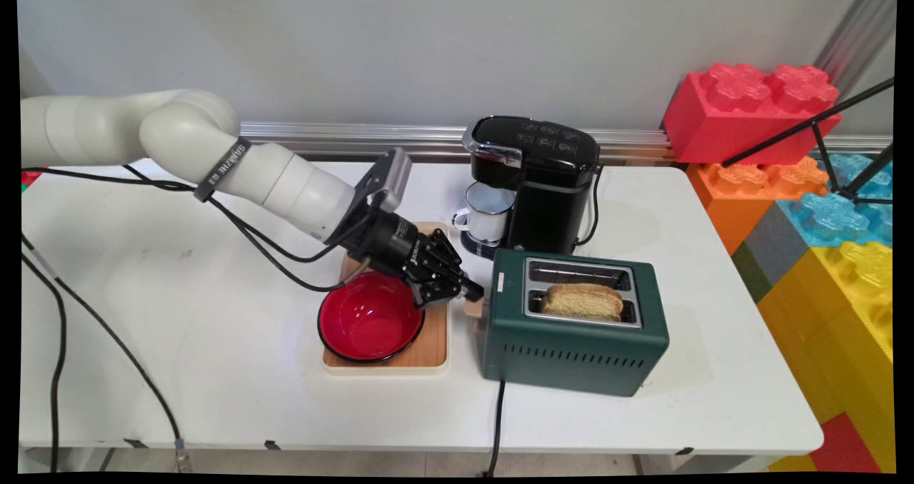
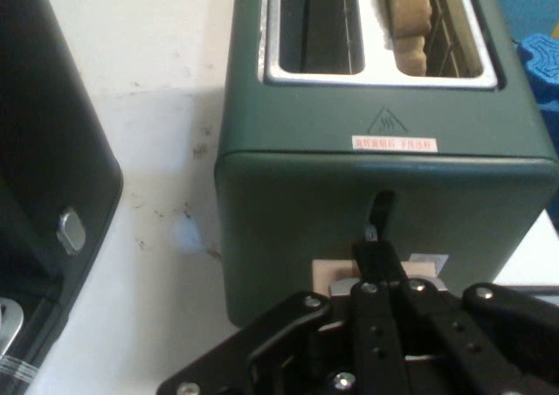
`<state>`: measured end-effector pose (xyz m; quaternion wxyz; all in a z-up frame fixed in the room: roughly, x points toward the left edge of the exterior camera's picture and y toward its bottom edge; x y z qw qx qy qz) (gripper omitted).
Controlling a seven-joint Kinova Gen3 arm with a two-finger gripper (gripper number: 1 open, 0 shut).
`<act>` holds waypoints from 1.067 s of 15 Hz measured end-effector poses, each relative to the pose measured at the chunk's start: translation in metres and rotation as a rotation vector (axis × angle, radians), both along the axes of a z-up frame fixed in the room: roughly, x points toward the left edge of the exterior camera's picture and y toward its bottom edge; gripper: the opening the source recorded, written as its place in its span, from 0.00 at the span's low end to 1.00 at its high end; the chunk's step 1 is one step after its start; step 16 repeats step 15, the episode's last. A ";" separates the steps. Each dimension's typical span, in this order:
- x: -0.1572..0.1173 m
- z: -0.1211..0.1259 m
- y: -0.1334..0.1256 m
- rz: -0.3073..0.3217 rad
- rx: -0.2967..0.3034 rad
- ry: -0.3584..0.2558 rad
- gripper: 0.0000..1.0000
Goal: Press the toaster switch
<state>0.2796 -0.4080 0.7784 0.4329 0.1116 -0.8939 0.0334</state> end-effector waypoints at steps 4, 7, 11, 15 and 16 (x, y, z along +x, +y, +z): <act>-0.003 -0.006 -0.001 -0.004 0.009 -0.013 0.00; -0.005 -0.010 -0.002 -0.008 0.014 -0.020 0.00; -0.005 -0.012 -0.002 -0.010 0.017 -0.029 0.00; -0.004 -0.012 -0.002 -0.008 0.021 -0.038 0.00; -0.004 -0.012 -0.002 -0.008 0.021 -0.038 0.00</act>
